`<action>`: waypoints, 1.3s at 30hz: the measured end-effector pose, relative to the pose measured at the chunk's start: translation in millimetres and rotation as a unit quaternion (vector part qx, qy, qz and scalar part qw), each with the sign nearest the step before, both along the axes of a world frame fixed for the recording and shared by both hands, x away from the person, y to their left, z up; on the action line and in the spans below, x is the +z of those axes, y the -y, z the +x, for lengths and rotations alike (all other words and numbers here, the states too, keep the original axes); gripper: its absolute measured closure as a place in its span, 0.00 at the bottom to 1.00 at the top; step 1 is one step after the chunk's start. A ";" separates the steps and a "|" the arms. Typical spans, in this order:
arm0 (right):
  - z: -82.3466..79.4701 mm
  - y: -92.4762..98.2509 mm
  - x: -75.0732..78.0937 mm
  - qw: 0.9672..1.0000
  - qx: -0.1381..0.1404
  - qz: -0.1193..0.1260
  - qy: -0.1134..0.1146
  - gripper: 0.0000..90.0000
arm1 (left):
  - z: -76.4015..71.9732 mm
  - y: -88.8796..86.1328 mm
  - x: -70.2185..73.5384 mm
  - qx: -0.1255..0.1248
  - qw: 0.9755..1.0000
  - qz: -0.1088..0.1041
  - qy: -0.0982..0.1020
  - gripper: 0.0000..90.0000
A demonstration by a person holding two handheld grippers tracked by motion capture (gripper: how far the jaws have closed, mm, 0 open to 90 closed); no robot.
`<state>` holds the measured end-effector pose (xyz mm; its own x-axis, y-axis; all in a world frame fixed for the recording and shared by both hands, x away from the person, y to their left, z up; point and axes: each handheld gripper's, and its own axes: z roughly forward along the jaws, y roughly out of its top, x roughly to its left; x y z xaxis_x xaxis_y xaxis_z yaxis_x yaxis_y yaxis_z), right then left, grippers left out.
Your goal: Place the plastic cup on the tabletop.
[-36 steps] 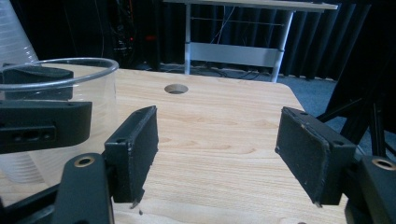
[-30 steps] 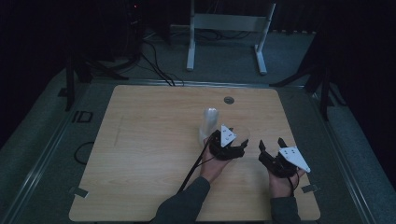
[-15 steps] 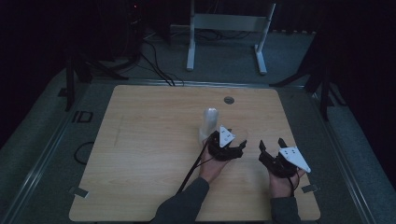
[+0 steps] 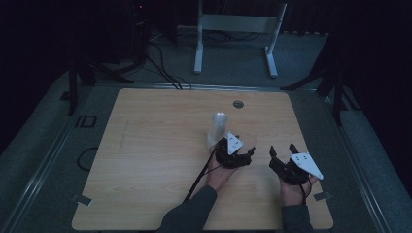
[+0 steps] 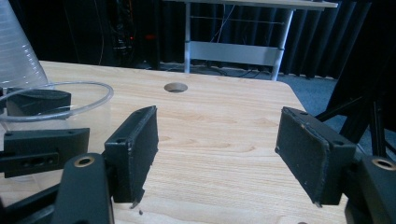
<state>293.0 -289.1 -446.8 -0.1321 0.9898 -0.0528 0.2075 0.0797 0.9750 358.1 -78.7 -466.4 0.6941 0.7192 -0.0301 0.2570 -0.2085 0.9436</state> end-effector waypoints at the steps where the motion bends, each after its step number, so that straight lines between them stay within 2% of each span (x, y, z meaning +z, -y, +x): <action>1: 0.1 -0.1 0.0 1.000 0.001 0.000 0.000 0.32 | 0.1 0.0 -0.7 0.000 1.000 0.002 0.000 0.32; 39: -0.8 -0.3 0.3 1.000 0.002 0.000 -0.001 0.32 | 1.3 -0.1 -13.7 0.007 1.000 0.017 -0.005 0.31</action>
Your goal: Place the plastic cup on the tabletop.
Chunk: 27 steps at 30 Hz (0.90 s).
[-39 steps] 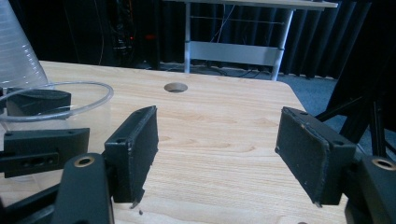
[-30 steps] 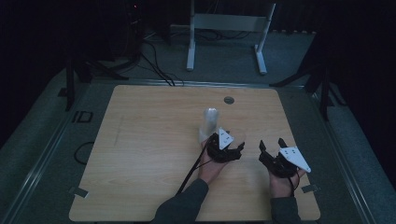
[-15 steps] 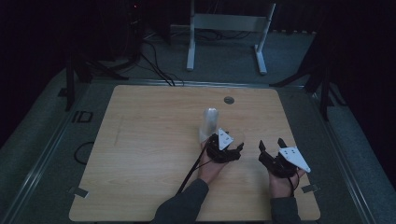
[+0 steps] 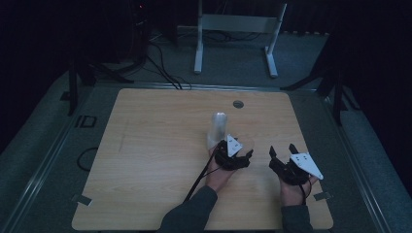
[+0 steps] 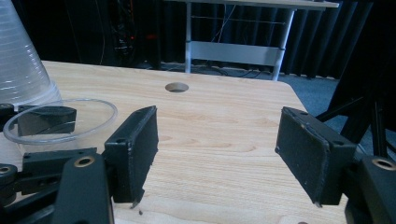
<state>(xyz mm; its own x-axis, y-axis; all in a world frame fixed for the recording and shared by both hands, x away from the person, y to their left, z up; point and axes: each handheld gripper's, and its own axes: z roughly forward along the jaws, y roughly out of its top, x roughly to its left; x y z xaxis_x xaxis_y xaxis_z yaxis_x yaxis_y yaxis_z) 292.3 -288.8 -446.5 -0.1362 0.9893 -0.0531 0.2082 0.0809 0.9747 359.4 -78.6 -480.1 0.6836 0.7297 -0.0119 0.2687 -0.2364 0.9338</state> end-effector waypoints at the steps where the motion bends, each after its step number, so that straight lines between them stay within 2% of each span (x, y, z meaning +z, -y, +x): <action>1: 0.0 0.1 0.0 1.000 0.000 0.000 0.000 0.32 | -0.2 0.1 -0.2 -0.001 1.000 0.001 0.000 0.31; 14: 0.1 0.2 0.1 1.000 -0.001 0.000 0.001 0.32 | -4.1 0.3 -3.5 -0.007 1.000 0.003 -0.002 0.30; 19: 0.1 0.2 0.0 1.000 -0.001 0.000 0.000 0.32 | -5.1 1.6 -4.7 -0.016 1.000 0.007 -0.005 0.28; 27: 0.1 0.7 0.0 1.000 -0.001 0.000 0.001 0.32 | -5.1 2.1 -6.2 -0.014 1.000 0.012 -0.012 0.22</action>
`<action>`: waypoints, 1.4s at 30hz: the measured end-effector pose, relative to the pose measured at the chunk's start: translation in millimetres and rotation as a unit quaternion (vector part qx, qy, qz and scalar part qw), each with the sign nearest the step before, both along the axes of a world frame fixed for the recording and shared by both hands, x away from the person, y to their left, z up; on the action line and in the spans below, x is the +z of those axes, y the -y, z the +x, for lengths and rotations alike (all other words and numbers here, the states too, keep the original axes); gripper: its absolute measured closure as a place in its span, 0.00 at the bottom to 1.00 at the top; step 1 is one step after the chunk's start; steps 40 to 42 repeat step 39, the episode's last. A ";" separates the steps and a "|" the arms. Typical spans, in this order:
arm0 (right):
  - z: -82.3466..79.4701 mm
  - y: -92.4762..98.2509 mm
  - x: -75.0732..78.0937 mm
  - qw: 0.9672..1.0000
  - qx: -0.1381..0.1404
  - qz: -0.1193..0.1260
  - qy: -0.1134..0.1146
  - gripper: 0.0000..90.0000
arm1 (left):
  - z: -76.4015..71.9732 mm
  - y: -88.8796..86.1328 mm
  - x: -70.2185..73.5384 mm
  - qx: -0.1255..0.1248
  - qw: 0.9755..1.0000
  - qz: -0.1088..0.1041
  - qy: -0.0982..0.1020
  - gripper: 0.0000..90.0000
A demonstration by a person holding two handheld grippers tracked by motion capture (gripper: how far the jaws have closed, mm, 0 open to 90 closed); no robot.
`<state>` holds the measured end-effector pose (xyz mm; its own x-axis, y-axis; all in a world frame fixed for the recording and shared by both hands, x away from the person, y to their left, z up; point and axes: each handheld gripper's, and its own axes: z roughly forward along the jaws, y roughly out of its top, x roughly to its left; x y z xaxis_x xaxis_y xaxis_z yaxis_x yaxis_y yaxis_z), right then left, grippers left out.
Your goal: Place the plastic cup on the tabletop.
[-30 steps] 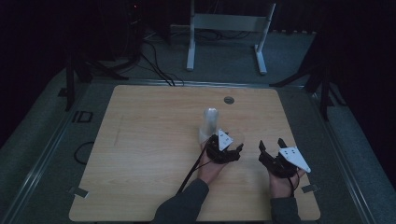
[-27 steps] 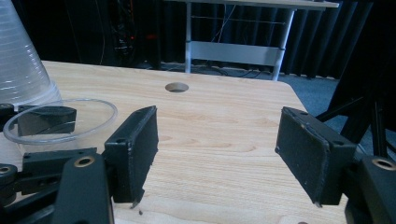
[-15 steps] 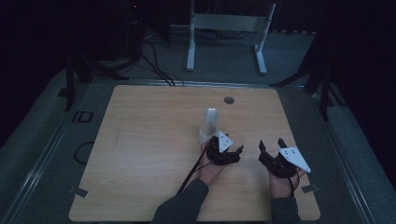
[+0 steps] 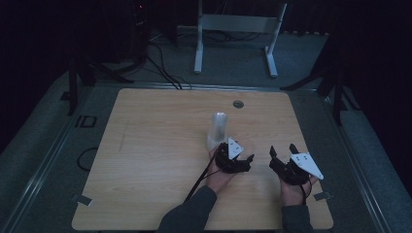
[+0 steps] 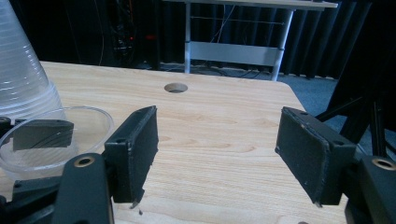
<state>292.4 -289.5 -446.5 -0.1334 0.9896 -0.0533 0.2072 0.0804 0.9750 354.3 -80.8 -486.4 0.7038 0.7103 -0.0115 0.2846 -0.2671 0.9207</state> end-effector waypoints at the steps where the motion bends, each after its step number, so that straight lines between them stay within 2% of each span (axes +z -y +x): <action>1: 0.1 -0.1 -0.1 1.000 0.000 0.000 0.000 0.32 | -0.2 0.3 -0.3 0.000 1.000 0.002 -0.001 0.21; 5: 0.3 -0.4 -0.2 1.000 0.000 -0.001 -0.001 0.32 | -0.5 0.8 -1.4 0.001 1.000 0.007 -0.006 0.16; 12: 0.2 -0.2 -0.3 1.000 0.000 -0.001 -0.001 0.32 | -3.4 0.8 -1.5 -0.008 1.000 0.001 -0.014 0.16; 18: 0.1 0.1 -0.1 1.000 -0.001 -0.001 -0.001 0.32 | -8.7 -0.6 -0.2 -0.010 1.000 -0.003 -0.014 0.15; 32: 0.1 0.2 -0.1 1.000 -0.001 -0.002 0.000 0.32 | -15.0 -14.8 -1.3 -0.004 1.000 0.004 -0.015 0.15; 42: 0.8 0.6 -0.2 1.000 -0.002 -0.001 -0.001 0.32 | -19.5 -17.5 -1.0 -0.012 1.000 0.006 -0.015 0.16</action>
